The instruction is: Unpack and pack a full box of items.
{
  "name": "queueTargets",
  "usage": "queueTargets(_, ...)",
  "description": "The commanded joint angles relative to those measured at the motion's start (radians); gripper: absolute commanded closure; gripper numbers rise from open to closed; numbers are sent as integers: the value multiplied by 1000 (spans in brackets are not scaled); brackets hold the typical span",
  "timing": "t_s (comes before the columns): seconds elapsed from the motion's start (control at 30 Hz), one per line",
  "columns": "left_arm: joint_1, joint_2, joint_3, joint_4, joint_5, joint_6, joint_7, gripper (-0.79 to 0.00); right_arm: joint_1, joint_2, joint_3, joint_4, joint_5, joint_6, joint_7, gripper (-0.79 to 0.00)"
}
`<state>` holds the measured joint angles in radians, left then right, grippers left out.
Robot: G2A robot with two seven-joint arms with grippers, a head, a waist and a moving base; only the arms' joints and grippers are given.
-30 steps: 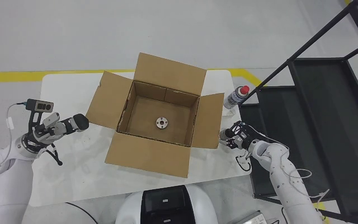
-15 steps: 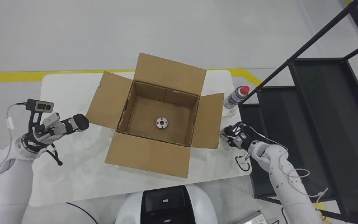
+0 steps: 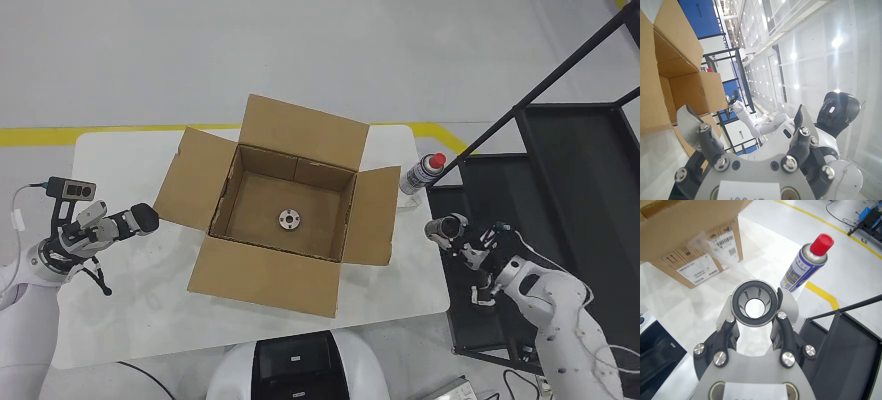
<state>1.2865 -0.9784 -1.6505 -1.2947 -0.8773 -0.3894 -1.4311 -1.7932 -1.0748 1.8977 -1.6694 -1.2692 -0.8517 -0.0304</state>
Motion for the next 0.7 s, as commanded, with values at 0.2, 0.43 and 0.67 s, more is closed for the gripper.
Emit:
queueTargets(0.2, 0, 0, 0, 0, 0, 0, 0, -785, -6, 12, 17, -235, 152, -26, 237, 0)
queueTargets(0.43, 0, 0, 0, 0, 0, 0, 0, -785, 61, 22, -8, -382, 224, 45, 396, 0)
queueTargets(0.67, 0, 0, 0, 0, 0, 0, 0, -785, 188, 34, -134, -422, 297, 66, 588, 0)
